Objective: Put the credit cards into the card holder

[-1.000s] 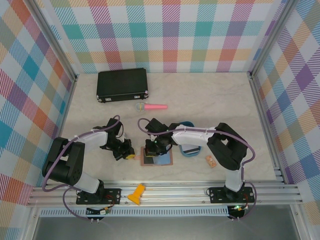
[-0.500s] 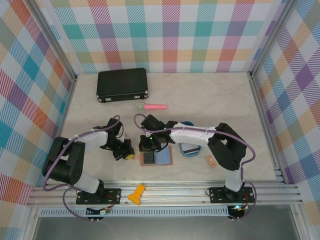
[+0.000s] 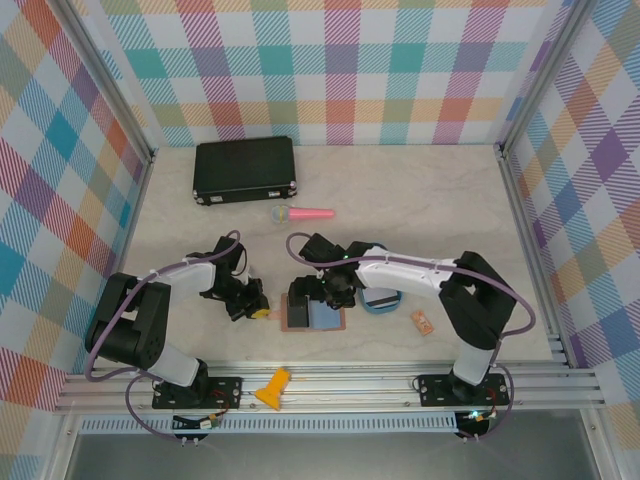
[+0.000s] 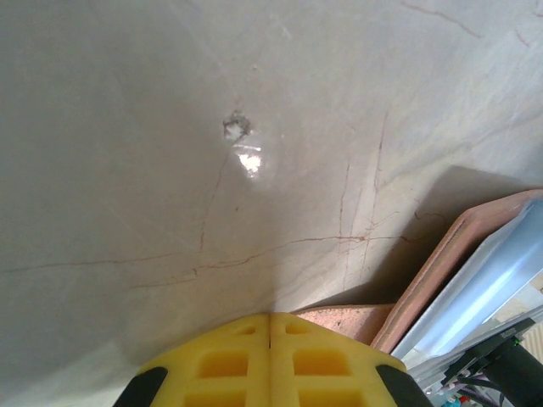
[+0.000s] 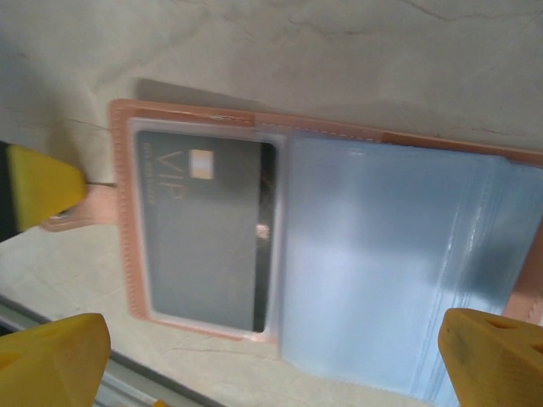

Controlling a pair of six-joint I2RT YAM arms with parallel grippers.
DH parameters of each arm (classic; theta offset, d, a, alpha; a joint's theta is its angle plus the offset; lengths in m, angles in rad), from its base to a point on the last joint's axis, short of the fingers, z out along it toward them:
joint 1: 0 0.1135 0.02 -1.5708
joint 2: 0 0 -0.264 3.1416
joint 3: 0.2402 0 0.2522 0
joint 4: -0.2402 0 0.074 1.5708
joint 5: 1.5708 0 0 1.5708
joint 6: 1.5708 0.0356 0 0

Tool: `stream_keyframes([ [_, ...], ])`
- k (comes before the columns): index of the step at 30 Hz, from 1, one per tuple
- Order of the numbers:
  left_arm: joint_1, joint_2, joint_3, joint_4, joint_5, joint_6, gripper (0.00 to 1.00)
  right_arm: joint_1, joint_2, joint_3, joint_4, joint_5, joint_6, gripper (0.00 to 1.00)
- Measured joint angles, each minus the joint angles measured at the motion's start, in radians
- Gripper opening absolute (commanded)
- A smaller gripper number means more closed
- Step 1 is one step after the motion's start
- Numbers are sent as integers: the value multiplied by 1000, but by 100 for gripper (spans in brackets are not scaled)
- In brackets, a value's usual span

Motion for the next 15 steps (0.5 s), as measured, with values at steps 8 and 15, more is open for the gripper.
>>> stream_keyframes([
  [8,0,0,0,0,0,0,0,-6,62,39,-16,-6,-24,99],
  [15,0,0,0,0,0,0,0,-2,63,53,-45,11,-30,99],
])
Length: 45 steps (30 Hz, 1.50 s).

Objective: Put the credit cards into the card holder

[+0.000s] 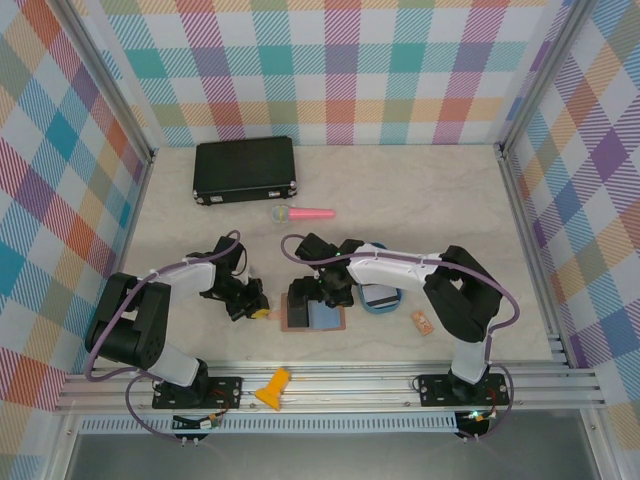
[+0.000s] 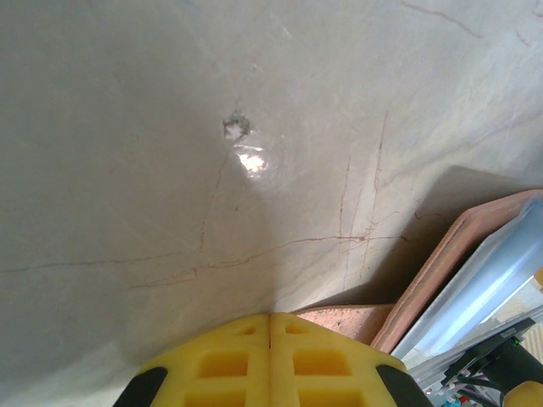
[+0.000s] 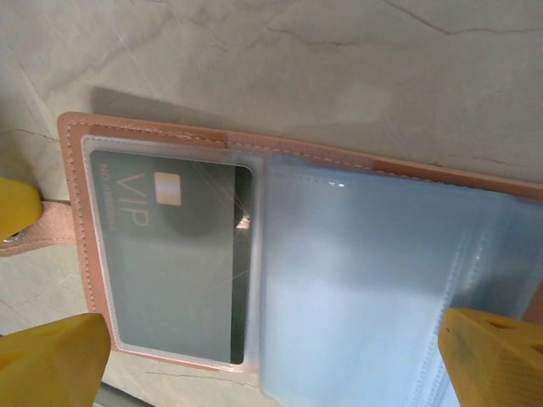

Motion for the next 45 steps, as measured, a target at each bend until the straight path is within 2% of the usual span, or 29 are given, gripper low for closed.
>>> stream_keyframes([
  [24,0,0,0,0,0,0,0,16,50,52,-30,8,2,99],
  [45,0,0,0,0,0,0,0,37,82,68,112,-113,54,99],
])
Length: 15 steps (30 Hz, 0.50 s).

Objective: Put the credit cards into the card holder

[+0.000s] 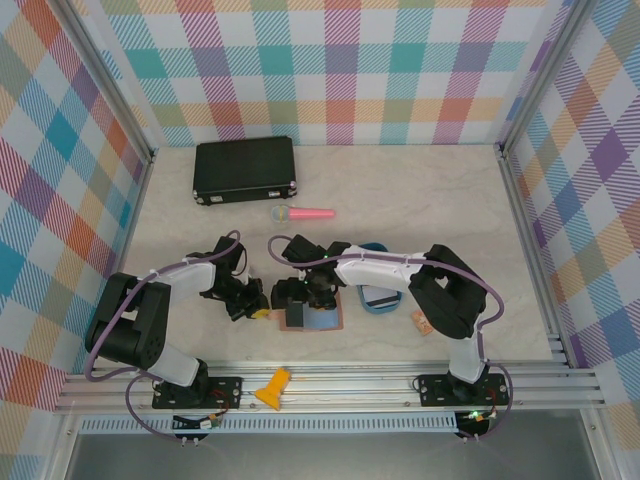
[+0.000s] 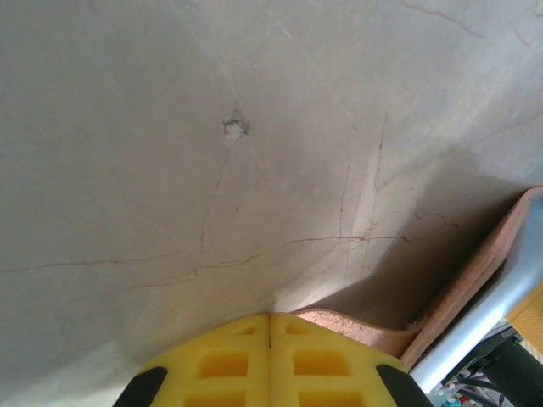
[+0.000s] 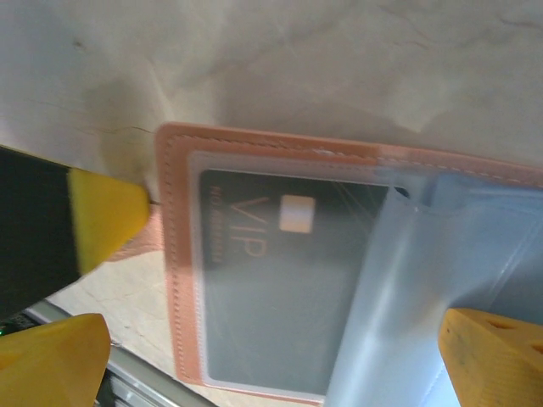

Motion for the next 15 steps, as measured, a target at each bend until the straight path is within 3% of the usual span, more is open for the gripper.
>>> stream_keyframes([
  [15,0,0,0,0,0,0,0,6,0,-34,151,-66,69,99],
])
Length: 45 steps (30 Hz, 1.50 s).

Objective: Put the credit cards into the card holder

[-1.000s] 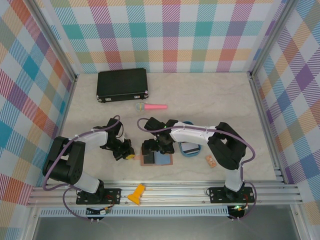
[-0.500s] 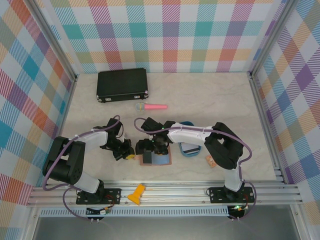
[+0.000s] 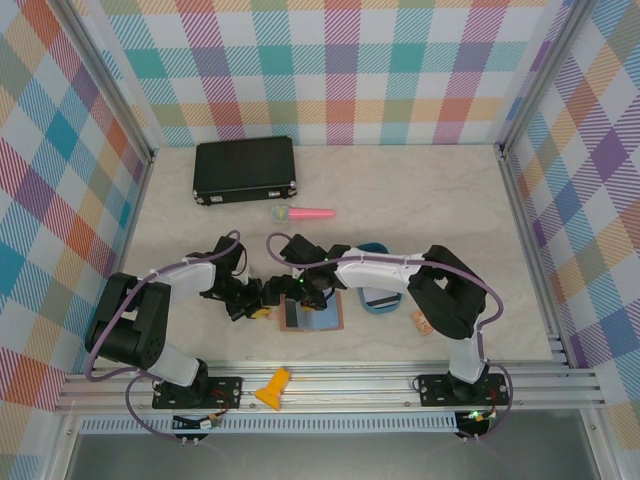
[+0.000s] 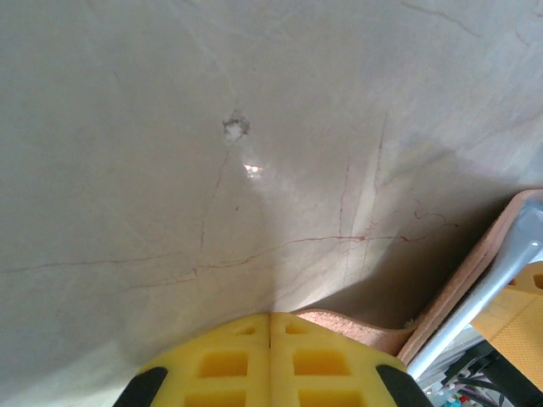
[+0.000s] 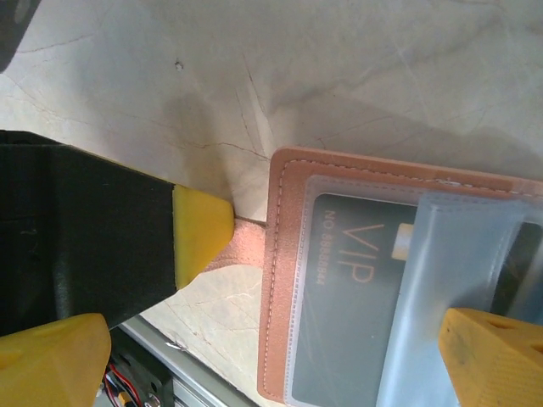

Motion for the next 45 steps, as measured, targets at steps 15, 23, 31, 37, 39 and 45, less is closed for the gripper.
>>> stream_keyframes([
  [15,0,0,0,0,0,0,0,-1,-45,-112,157,-55,48,99],
  [23,0,0,0,0,0,0,0,-1,-57,-126,172,-57,55,99],
  [31,0,0,0,-1,0,0,0,-1,-70,-136,180,-58,55,99],
  [37,0,0,0,-1,-1,0,0,-1,-97,-146,205,-67,55,99],
  [39,0,0,0,-1,-1,0,0,-1,-106,-149,220,-79,55,99],
  [45,0,0,0,-1,-4,0,0,0,-115,-152,323,-112,66,99],
])
